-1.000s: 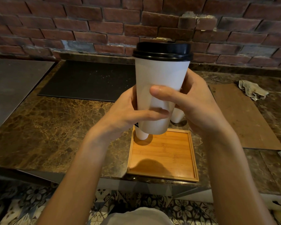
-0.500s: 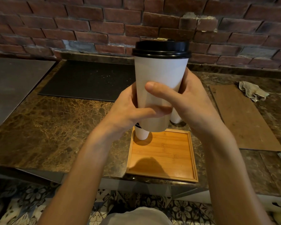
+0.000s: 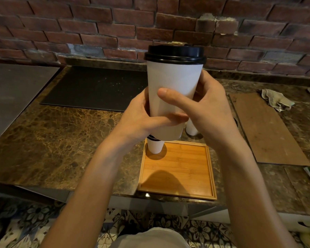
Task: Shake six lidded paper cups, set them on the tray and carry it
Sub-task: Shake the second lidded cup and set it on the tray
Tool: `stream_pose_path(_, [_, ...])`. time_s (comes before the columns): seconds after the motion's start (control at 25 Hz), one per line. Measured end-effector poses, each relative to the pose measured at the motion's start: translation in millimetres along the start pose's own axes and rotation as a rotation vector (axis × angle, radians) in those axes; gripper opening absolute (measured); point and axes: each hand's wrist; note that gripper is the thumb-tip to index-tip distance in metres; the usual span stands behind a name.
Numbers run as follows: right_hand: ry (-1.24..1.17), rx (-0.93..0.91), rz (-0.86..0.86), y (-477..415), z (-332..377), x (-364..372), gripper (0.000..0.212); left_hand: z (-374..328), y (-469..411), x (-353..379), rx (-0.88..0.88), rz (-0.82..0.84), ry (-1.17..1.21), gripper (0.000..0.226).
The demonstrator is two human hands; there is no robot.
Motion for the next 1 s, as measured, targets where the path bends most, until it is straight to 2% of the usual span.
stream_pose_path(0.12, [-0.090, -0.013, 0.052, -3.3, 1.8, -5.2, 0.063, -7.0, 1.3, -2.6, 0.019, 0.074, 0.030, 0.068])
stream_pose_path(0.36, [-0.221, -0.006, 0.157, -7.7, -0.5, -13.6, 0.056, -9.6, 3.0, -5.1, 0.016, 0.181, 0.080, 0.061])
stream_pose_path(0.52, [-0.225, 0.001, 0.194, -6.8, -1.2, -13.3, 0.064, -8.8, 1.8, -6.6, 0.034, 0.202, 0.090, 0.062])
stream_pose_path(0.8, [-0.014, -0.018, 0.130, -7.0, 0.7, -5.3, 0.065, -4.0, 0.1, -2.7, 0.026, 0.136, 0.093, 0.063])
stream_pose_path(1.0, [0.038, 0.008, 0.017, -0.3, 0.6, 2.1, 0.065, -1.3, -0.1, -2.4, 0.016, 0.066, 0.037, 0.057])
Point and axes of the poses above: each hand's wrist, its own y-axis away from the middle knuckle, its own x-axis out of the palm, z = x × y, and after that the axes turned 6 degrees about -x, right-handed
